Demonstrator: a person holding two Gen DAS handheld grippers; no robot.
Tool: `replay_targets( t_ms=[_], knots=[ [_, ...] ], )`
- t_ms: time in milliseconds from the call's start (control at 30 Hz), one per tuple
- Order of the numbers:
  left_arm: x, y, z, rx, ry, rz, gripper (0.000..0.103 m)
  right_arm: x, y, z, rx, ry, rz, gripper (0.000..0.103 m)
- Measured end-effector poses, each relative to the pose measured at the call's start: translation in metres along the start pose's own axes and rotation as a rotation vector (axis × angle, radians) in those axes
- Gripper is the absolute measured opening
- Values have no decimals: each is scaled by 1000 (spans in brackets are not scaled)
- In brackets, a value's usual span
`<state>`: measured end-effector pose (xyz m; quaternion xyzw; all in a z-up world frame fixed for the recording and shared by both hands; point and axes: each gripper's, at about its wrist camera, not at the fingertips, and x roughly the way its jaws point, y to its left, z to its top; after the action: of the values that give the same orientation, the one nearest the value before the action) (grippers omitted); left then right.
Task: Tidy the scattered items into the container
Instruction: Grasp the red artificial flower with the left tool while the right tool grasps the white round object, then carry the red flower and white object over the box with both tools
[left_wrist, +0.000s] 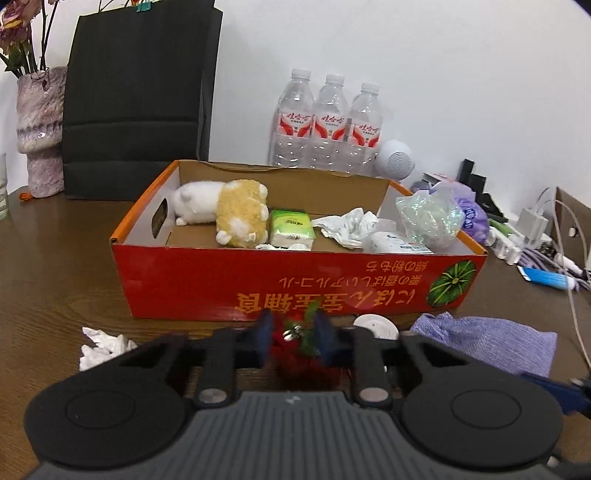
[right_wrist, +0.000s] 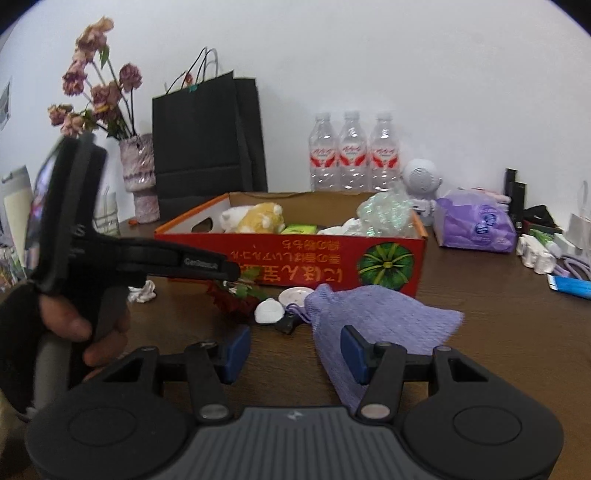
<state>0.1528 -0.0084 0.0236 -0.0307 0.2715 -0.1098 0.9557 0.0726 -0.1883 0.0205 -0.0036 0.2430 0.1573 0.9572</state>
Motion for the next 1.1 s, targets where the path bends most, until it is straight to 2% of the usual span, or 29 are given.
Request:
replay_targets(
  t_ms=[100, 167, 233, 300, 467, 600, 700, 800, 867, 933, 1000, 1067, 1100],
  knots=[
    [-17, 5, -5, 34, -12, 35, 15, 23, 9, 8, -39, 23, 17, 52],
    [-31, 12, -11, 23, -25, 57, 15, 41, 15, 15, -66, 53, 30, 49],
    [-42, 19, -16, 4, -35, 61, 14, 60, 21, 22, -91, 92, 46, 36],
    [-51, 26, -19, -16, -51, 64, 14, 74, 25, 25, -100, 111, 39, 29],
    [-60, 28, -18, -6, -71, 46, 14, 94, 27, 25, -61, 143, 13, 28],
    [-58, 30, -19, 4, -47, 50, 14, 100, 28, 23, -55, 152, -14, 26],
    [-57, 33, -19, -6, -40, 59, 14, 100, 29, 24, -43, 150, -2, 26],
    [-62, 31, -22, 7, -47, 64, 14, 91, 31, 25, -36, 142, -6, 26],
    [-71, 25, -31, 42, -58, 88, 15, 71, 32, 27, -37, 105, -9, 26],
    [-79, 20, -44, 65, -42, 110, 31, 45, 31, 25, -29, 69, -4, 26],
    [-87, 15, -51, 92, -24, 115, 32, 22, 27, 18, -3, 50, 11, 26],
    [-96, 10, -57, 116, -6, 79, 34, 2, 25, 9, 17, 46, 19, 26],
    [-100, 9, -58, 121, -5, 64, 40, -7, 24, 3, 22, 47, 19, 26]
  ],
)
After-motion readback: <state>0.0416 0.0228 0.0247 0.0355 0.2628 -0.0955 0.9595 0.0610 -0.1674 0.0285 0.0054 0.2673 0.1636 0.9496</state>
